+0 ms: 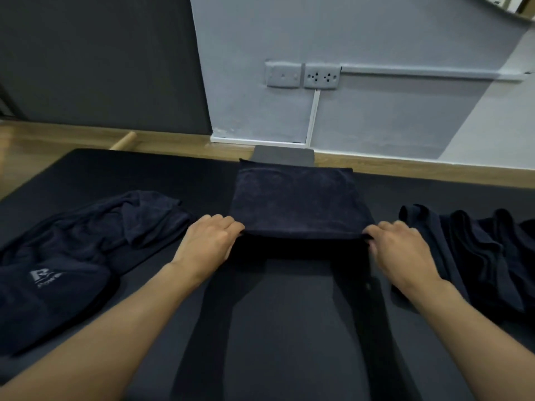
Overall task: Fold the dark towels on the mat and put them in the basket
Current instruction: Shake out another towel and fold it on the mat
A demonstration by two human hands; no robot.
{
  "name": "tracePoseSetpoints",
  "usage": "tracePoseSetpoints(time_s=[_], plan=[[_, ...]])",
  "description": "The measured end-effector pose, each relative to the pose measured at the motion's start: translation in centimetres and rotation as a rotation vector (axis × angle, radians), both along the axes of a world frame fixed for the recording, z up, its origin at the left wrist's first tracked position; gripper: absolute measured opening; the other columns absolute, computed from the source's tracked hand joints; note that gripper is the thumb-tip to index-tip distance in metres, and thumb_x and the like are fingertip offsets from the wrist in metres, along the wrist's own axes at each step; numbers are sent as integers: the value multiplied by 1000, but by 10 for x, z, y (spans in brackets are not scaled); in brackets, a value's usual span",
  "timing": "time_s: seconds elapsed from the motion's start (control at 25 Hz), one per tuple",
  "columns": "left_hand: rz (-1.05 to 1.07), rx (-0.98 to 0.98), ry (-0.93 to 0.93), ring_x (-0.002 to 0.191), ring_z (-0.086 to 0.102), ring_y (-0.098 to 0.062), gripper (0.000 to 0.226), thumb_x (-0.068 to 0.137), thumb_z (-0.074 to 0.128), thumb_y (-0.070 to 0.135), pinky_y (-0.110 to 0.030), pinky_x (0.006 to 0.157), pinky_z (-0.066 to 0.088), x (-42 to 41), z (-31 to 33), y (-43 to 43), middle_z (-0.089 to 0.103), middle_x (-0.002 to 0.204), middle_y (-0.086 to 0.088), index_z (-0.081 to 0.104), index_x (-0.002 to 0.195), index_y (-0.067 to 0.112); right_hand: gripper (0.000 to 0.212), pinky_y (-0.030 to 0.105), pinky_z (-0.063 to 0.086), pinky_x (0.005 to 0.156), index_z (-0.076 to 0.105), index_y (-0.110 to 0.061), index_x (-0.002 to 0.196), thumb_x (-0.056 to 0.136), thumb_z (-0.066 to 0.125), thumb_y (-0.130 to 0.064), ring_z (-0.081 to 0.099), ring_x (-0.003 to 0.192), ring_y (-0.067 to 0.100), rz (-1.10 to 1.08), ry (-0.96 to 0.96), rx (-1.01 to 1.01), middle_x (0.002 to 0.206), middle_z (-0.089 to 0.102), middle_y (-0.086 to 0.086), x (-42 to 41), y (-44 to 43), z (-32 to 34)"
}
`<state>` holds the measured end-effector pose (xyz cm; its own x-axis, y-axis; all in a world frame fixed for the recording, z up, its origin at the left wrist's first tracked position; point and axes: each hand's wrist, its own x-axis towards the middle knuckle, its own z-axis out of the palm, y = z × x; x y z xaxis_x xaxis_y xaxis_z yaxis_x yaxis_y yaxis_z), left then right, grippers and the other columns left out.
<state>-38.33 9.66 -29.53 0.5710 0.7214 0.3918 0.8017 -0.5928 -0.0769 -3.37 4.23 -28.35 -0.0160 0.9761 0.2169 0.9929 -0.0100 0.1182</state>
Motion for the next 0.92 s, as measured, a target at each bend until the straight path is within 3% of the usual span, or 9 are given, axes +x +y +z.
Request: tracePoseSetpoints(time_s=[0.12, 0.2, 0.28, 0.36, 0.44, 0.52, 0.72, 0.84, 0.92], plan=[[152, -29, -144, 57, 62, -29, 16, 89, 66, 10, -34, 46, 43, -5, 28, -9, 63, 93, -2, 69, 103, 14, 15, 37, 44, 62, 74, -19, 97, 87, 64, -15, 55, 83, 35, -36, 12, 90, 89, 57, 8, -6, -2, 56], [237, -102, -322, 73, 66, -29, 20, 95, 56, 15, -45, 64, 53, -7, 50, -9, 60, 105, -3, 67, 112, 14, 19, 36, 40, 64, 72, -27, 107, 94, 58, -24, 59, 91, 36, -109, 89, 100, 97, 62, 10, -11, 3, 95], [298, -105, -515, 74, 68, -24, 19, 97, 54, 14, -46, 75, 56, -3, 73, 7, 61, 105, -7, 68, 109, 12, 19, 34, 40, 65, 70, -28, 107, 96, 55, -26, 65, 89, 34, -178, 227, 32, 96, 70, 10, -13, 30, 120], [368, -181, -763, 68, 70, -19, 17, 97, 53, 9, -44, 70, 60, 9, 99, 38, 66, 98, -9, 68, 100, 15, 17, 27, 45, 56, 66, -17, 103, 97, 50, -18, 67, 68, 27, -211, 660, -36, 78, 72, 8, -11, 72, 131], [401, -285, -1011, 76, 72, -22, 18, 97, 53, 5, -43, 76, 61, 23, 127, 77, 69, 94, -10, 67, 96, 17, 13, 23, 46, 38, 55, -13, 104, 101, 43, -9, 62, 56, 24, -232, 1183, -9, 78, 67, 10, -14, 113, 142], [419, -181, -1083, 92, 69, -21, 17, 96, 56, 6, -41, 88, 58, 34, 158, 110, 69, 101, -5, 70, 100, 16, 21, 23, 48, 36, 53, -20, 100, 100, 40, -4, 60, 62, 24, -175, 1395, 180, 90, 62, 13, -15, 143, 160], [222, 165, -1139, 96, 63, -3, 15, 96, 55, 12, -24, 88, 55, 41, 219, 109, 64, 101, 10, 66, 106, 15, 25, 31, 59, 55, 60, -33, 88, 92, 45, -12, 71, 80, 17, 33, 1334, 674, 93, 70, 4, -15, 131, 202], [94, 249, -1066, 93, 64, -5, 17, 94, 56, 13, -23, 87, 54, 28, 202, 63, 66, 99, 10, 68, 106, 14, 21, 33, 59, 59, 62, -35, 91, 91, 50, -17, 73, 83, 15, 94, 1276, 754, 90, 72, 0, -17, 77, 191], [74, 184, -961, 88, 62, -5, 15, 94, 59, 11, -16, 83, 48, 14, 166, 30, 67, 98, 6, 69, 105, 14, 20, 33, 56, 66, 66, -31, 97, 90, 53, -18, 71, 79, 17, 55, 1049, 730, 85, 70, -2, -17, 40, 168]])
